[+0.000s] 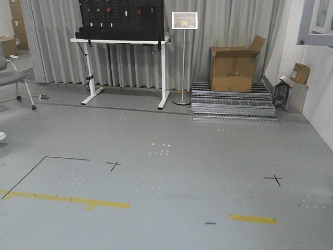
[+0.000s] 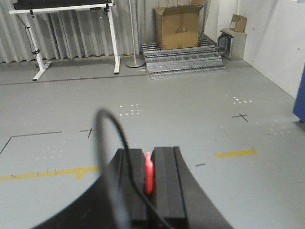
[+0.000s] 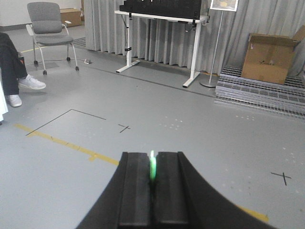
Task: Sort red and green spoons into left cabinet
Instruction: 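Drive the base along the bench toward the cabinet, then turn and drive the base up to the open cabinet shelf with the blue tray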
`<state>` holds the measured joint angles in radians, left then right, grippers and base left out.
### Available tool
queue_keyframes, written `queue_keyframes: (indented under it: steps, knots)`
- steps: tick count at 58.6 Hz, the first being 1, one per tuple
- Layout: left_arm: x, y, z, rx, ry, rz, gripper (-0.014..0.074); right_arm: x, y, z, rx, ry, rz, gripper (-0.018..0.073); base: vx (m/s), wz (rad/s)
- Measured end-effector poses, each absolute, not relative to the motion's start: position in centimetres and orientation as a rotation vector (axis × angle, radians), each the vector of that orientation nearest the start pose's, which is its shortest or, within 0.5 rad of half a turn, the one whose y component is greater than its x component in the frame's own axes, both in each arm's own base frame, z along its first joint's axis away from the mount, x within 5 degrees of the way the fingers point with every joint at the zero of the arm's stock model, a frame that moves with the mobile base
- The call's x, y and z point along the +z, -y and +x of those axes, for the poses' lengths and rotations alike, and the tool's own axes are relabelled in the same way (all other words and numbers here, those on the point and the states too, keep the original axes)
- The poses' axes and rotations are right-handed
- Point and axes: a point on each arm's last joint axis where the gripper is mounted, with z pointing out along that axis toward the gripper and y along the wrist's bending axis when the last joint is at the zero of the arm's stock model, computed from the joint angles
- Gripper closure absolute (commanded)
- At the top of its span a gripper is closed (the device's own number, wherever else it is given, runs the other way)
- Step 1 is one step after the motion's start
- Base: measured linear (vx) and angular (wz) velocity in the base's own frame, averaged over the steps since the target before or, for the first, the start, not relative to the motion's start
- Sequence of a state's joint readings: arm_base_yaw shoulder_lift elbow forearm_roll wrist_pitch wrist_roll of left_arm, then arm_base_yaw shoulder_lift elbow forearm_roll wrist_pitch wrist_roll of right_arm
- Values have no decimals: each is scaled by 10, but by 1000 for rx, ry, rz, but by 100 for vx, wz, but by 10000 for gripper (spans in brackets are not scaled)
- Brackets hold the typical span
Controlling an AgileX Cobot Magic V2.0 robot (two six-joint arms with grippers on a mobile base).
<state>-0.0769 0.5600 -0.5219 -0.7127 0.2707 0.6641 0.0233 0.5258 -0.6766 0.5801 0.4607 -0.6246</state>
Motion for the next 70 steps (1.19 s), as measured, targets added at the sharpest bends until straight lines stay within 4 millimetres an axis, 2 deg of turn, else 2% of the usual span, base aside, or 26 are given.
queue_keyframes:
  steps: [35,70]
  knots:
    - [326,25,118,-230,-1722,169,597,365,-25,100,160,-1701,-281,562,71,4]
    - [326,25,118,-228,-1719,166,597,365,-25,100,162,-1702,-281,562,67,-15]
